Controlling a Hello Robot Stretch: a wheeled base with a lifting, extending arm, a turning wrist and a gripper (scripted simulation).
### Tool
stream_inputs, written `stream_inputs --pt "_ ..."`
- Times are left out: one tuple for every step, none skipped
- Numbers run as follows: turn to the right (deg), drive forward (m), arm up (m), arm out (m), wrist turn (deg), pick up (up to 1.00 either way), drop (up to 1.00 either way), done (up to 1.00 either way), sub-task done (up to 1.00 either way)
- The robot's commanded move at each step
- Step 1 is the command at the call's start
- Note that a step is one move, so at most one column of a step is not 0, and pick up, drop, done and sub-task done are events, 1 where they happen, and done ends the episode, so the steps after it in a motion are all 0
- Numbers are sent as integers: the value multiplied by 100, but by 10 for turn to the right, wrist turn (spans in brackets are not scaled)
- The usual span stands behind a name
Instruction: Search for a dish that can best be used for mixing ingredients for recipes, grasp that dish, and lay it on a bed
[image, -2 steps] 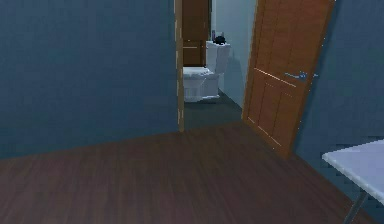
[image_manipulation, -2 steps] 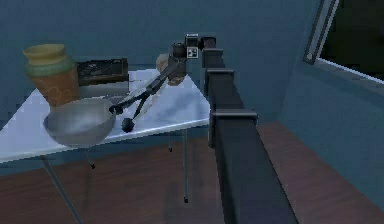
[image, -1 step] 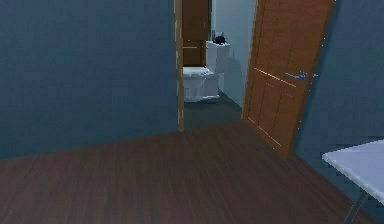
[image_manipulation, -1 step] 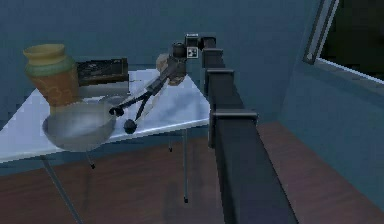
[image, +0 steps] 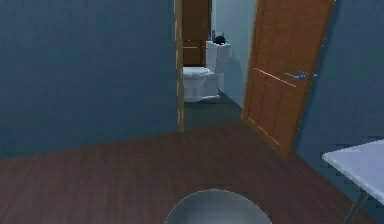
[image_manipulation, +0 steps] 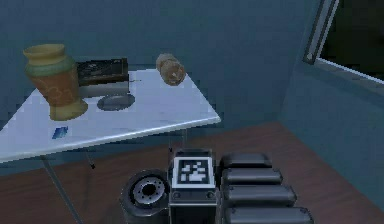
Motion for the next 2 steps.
stream_inputs --pt "90 0 0 0 0 0 0 0 0" --pt "0 100 0 0 0 0 0 0 0"
